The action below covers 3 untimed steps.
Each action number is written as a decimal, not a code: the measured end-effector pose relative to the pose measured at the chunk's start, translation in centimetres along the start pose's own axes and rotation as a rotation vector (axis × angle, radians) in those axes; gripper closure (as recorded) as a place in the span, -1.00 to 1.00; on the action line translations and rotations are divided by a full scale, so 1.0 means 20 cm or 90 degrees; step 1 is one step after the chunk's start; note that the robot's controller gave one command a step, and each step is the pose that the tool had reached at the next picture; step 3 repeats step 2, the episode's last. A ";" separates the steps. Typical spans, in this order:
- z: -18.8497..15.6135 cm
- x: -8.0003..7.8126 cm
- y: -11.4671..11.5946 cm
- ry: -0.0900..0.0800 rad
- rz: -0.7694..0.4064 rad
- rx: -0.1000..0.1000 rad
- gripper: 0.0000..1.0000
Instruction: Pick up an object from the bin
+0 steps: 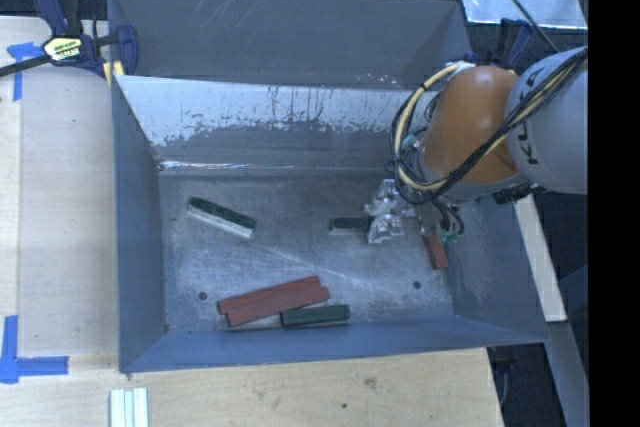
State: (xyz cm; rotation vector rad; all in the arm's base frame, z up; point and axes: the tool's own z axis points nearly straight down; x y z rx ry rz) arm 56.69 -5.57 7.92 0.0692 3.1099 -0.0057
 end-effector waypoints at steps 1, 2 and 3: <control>0.00 0.00 0.00 0.000 0.000 0.000 1.00; -0.70 0.02 -0.03 0.017 -0.056 -0.002 1.00; -0.70 0.02 -0.03 0.017 -0.056 -0.002 1.00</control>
Offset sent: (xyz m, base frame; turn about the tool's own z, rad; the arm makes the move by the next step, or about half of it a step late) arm -0.0097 -0.0052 0.1393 -0.0891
